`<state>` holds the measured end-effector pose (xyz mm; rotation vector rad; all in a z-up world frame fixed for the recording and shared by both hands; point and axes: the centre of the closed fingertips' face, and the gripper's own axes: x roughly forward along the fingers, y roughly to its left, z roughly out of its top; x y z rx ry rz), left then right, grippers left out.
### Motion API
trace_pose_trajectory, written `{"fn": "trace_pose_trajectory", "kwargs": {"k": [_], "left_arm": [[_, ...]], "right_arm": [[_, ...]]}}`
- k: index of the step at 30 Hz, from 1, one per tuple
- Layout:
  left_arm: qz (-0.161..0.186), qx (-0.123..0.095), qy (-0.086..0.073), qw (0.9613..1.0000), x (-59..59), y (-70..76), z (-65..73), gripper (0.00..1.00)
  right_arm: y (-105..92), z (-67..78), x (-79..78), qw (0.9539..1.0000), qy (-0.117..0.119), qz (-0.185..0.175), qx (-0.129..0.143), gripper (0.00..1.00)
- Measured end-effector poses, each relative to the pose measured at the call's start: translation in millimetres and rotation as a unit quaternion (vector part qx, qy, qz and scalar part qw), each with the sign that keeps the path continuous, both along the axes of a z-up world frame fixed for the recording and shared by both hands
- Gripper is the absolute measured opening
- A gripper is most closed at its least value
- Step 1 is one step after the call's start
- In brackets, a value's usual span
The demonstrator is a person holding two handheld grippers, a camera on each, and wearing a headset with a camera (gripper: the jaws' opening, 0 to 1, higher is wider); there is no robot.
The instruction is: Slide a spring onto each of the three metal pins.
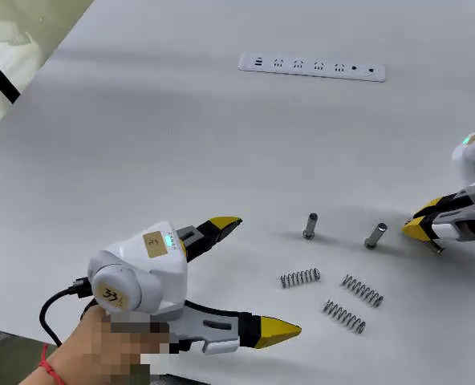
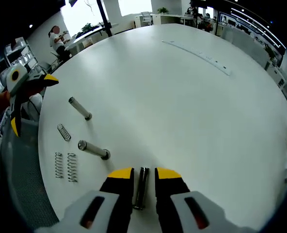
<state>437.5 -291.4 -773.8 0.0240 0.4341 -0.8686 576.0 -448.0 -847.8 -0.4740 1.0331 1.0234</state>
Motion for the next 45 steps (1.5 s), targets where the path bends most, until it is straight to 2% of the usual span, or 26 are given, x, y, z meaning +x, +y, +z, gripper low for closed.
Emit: {"fn": "trace_pose_trajectory", "kwargs": {"k": [10,23,45], "left_arm": [[0.002,-0.003,0.0,1.0,0.4,1.4,-0.6,0.97],[0.004,-0.005,0.002,1.0,-0.6,2.2,-1.9,0.97],[0.003,-0.006,0.003,1.0,-2.0,2.0,-2.7,0.97]], "right_arm": [[-0.2,-3.1,-3.2,0.9998,0.003,0.006,-0.016,0.15],[1.4,-4.2,-1.9,0.9997,0.003,0.011,-0.024,0.1],[1.5,-1.7,-6.1,0.9998,-0.002,0.003,-0.022,0.09]]}}
